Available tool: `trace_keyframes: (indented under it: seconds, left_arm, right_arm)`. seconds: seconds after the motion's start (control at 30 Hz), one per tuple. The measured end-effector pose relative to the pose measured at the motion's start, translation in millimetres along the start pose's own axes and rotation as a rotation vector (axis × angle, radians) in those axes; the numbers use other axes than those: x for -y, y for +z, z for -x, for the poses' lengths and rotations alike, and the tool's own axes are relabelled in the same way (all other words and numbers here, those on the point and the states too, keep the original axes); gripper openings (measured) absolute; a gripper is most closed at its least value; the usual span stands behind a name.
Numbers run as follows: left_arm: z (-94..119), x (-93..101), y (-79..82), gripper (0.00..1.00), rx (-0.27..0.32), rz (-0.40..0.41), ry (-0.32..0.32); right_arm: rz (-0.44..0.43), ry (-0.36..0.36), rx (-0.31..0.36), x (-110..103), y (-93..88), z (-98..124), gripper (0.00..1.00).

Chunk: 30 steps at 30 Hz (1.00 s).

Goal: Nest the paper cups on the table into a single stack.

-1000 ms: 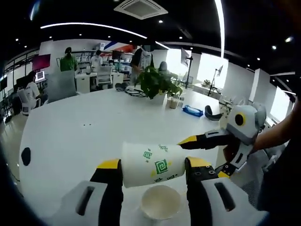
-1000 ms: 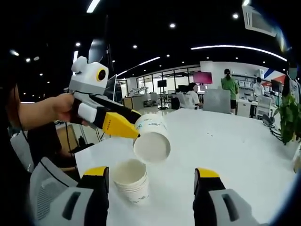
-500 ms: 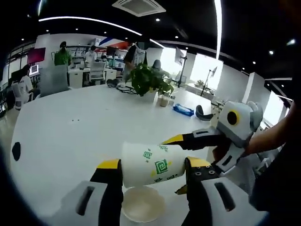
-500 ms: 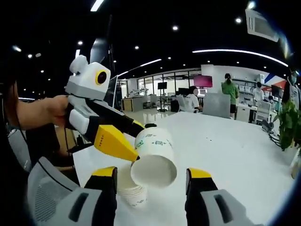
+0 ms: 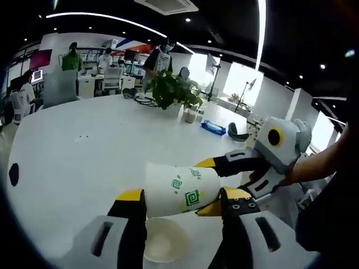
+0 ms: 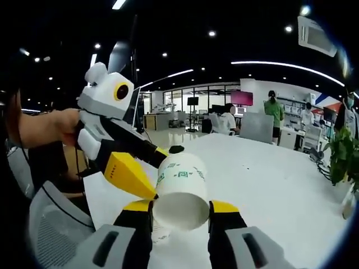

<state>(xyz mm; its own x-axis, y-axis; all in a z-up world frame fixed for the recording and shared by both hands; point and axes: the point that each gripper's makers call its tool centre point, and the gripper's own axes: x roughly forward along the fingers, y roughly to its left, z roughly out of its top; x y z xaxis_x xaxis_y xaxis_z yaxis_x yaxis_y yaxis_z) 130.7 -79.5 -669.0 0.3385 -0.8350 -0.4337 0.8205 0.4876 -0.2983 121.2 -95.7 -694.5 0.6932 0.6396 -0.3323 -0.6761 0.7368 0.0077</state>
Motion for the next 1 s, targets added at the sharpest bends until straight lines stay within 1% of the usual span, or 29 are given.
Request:
trace_keyframes:
  seconds: [0.03,0.1,0.13,0.23,0.27,0.33,0.43,0.63,0.8,0.93,1.0]
  left_arm:
    - [1.0,1.2,1.8,0.49,0.005,0.009,-0.010]
    - [1.7,4.7,5.7,0.49,0.023,0.066,-0.045]
    - [2.2,5.6,7.0,0.50,0.028,0.081,-0.059]
    - [5.4,2.5,10.7,0.47,0.038,0.094,-0.076]
    - [6.5,1.9,13.0,0.45,0.046,0.112,-0.085]
    - [8.6,3.4,15.7,0.43,0.052,0.128,-0.112]
    - [10.5,4.2,16.7,0.40,0.047,0.140,-0.133]
    - [14.5,11.2,16.2,0.28,0.033,0.133,-0.185]
    - [18.3,14.7,16.3,0.18,0.028,0.146,-0.224]
    - [20.7,20.5,19.0,0.15,0.032,0.168,-0.263]
    - [20.8,21.7,18.4,0.13,0.025,0.163,-0.265]
  right_arm:
    - [-0.002,0.002,-0.001,-0.3,-0.3,0.3,0.36]
    - [-0.008,0.003,0.000,0.6,-1.1,1.2,0.36]
    - [-0.010,0.003,0.003,1.1,-0.9,1.8,0.36]
    - [-0.012,0.005,0.005,1.3,-0.7,2.5,0.36]
    - [-0.011,0.006,0.005,1.5,-0.9,2.6,0.36]
    - [-0.007,0.006,0.004,1.7,-1.4,3.0,0.36]
    - [-0.005,0.010,-0.003,1.1,-3.9,3.5,0.36]
    - [0.009,0.023,-0.033,-3.0,-13.3,4.8,0.36]
    - [0.027,0.035,-0.051,-5.5,-18.8,5.0,0.36]
    - [0.035,0.037,-0.056,-6.7,-20.2,4.7,0.36]
    - [0.039,0.039,-0.058,-8.0,-20.7,4.5,0.36]
